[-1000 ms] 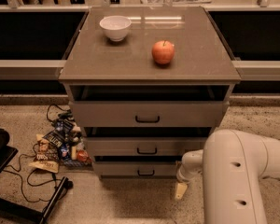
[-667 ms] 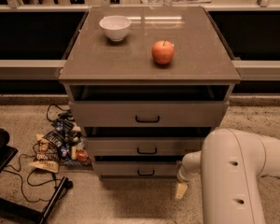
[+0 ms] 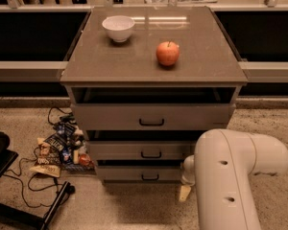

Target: Open bottom drawer

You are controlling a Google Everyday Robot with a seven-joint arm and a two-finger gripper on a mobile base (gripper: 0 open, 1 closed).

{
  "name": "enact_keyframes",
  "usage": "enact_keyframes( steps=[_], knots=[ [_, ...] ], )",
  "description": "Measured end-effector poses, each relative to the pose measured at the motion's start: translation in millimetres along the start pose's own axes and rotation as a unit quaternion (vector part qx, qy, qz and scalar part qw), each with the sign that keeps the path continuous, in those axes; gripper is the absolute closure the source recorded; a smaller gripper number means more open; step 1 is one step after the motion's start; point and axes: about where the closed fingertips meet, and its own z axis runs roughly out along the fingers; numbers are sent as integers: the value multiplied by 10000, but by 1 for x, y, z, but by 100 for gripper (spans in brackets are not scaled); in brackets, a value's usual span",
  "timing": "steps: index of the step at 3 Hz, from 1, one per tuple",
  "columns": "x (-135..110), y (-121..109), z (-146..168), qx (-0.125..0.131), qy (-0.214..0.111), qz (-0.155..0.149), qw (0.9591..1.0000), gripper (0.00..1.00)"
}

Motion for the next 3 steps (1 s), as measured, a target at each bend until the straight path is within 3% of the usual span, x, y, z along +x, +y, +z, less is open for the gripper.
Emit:
enact_keyframes(
  steps=[3],
  knots=[
    [0, -10, 23, -85, 192, 6, 9998, 0]
  ],
)
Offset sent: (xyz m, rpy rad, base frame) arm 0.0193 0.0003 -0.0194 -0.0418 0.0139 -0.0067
